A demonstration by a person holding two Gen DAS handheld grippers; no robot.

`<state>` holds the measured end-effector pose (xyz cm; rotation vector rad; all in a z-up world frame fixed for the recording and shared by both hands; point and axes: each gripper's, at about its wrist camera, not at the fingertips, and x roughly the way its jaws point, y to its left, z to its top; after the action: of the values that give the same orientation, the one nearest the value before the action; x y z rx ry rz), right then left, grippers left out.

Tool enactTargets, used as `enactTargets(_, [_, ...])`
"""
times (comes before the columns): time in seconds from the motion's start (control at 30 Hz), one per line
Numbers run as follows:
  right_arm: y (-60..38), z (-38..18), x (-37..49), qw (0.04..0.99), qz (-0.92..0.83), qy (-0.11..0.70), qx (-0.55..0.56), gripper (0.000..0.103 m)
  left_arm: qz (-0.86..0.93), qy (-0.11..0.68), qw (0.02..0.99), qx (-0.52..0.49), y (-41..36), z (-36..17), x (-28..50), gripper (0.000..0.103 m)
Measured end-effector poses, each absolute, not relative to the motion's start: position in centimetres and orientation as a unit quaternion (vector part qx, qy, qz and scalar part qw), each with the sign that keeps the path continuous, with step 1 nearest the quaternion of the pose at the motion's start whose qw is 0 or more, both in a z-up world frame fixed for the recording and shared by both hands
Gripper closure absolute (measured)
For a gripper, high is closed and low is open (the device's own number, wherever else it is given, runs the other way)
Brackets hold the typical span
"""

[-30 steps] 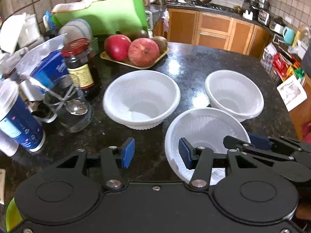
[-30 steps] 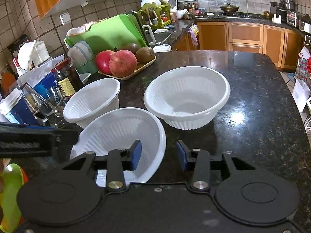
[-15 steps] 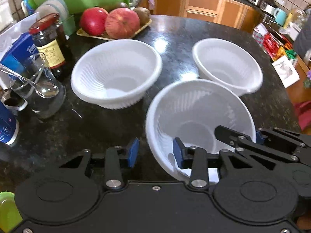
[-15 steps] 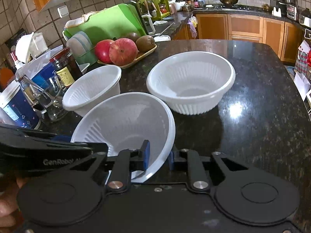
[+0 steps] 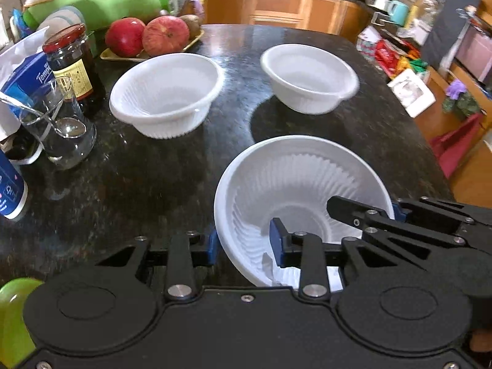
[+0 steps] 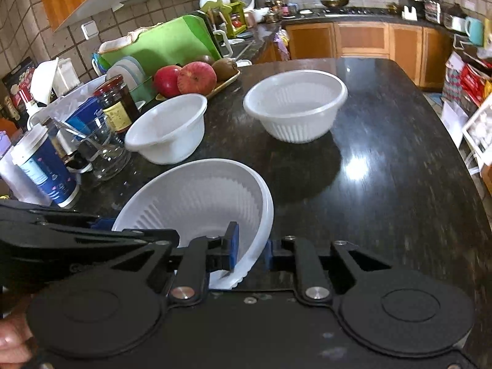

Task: Organize plates and bowls
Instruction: 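Lift the white bowl with the left gripper and carry it toward the plates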

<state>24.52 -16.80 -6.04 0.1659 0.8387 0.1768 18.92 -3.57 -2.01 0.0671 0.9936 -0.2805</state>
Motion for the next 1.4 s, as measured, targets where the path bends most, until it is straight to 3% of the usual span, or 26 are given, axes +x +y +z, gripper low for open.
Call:
enactTargets(0.47, [-17.0, -5.6, 15.2, 0.911, -0.005, 0.392, 0.13, 0.084, -0.251, 0.463, 0.847, 0.075, -3.5, -2.0, 13.1, 0.061])
enactTargets(0.73, [-16.8, -6.3, 14.7, 0.92, -0.043, 0.37, 0.123, 0.077, -0.26, 0.455, 0.846, 0.099, -4.2, -2.9, 12.5, 0.061])
enactTargets(1.4, [-15.9, -3.8, 13.2, 0.941, -0.067, 0.312, 0.109, 0.072, -0.221, 0.424, 0.876, 0.062, -0.6, -0.8, 10.7, 0.061])
